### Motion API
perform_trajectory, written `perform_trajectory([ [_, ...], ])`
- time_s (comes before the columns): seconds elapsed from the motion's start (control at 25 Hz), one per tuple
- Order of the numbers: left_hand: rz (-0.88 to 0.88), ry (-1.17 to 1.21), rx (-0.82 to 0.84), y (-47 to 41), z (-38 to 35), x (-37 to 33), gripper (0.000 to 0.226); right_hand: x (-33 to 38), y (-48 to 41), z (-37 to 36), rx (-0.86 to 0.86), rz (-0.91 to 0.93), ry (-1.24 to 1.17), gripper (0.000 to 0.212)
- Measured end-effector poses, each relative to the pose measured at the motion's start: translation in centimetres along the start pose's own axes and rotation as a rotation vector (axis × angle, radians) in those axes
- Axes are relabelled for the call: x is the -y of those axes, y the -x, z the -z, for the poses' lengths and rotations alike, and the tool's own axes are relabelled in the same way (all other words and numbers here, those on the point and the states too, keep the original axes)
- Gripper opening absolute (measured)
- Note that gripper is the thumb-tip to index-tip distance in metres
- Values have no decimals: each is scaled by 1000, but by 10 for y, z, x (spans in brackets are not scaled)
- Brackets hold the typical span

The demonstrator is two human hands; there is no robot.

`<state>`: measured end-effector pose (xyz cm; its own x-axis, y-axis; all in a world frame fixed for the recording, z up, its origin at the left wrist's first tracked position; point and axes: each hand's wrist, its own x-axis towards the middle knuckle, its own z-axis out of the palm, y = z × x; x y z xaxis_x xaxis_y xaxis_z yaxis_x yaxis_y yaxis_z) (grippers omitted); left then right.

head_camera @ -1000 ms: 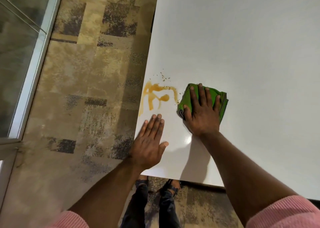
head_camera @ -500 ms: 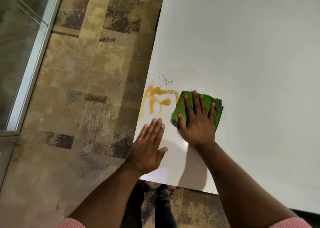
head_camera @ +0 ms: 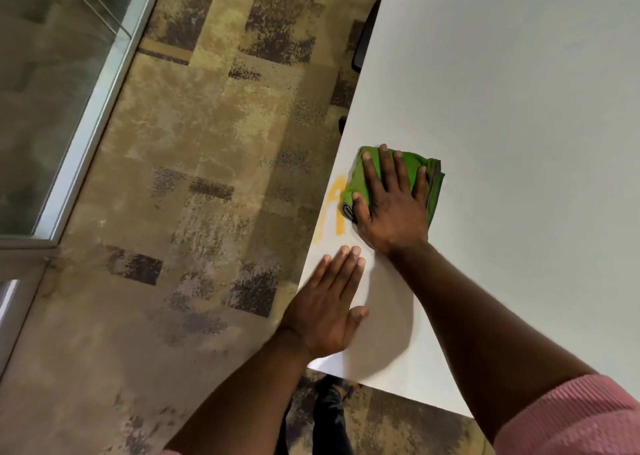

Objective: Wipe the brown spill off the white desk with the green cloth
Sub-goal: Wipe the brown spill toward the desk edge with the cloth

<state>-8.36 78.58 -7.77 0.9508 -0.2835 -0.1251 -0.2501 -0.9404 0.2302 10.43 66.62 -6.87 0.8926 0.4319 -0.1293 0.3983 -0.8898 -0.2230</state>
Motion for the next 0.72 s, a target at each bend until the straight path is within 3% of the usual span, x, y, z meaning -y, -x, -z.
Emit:
perform_trajectory([
  [0.4,-12,73,-31,2,5,2,68,27,-11,-10,2,119,14,71],
  [0.56,64,298,-238,13,13,3,53,39,-1,-12,27,156,13,69],
  [0.72,347,395,-505,24,17,11,45,61,26,-19,42,224,-1,69],
])
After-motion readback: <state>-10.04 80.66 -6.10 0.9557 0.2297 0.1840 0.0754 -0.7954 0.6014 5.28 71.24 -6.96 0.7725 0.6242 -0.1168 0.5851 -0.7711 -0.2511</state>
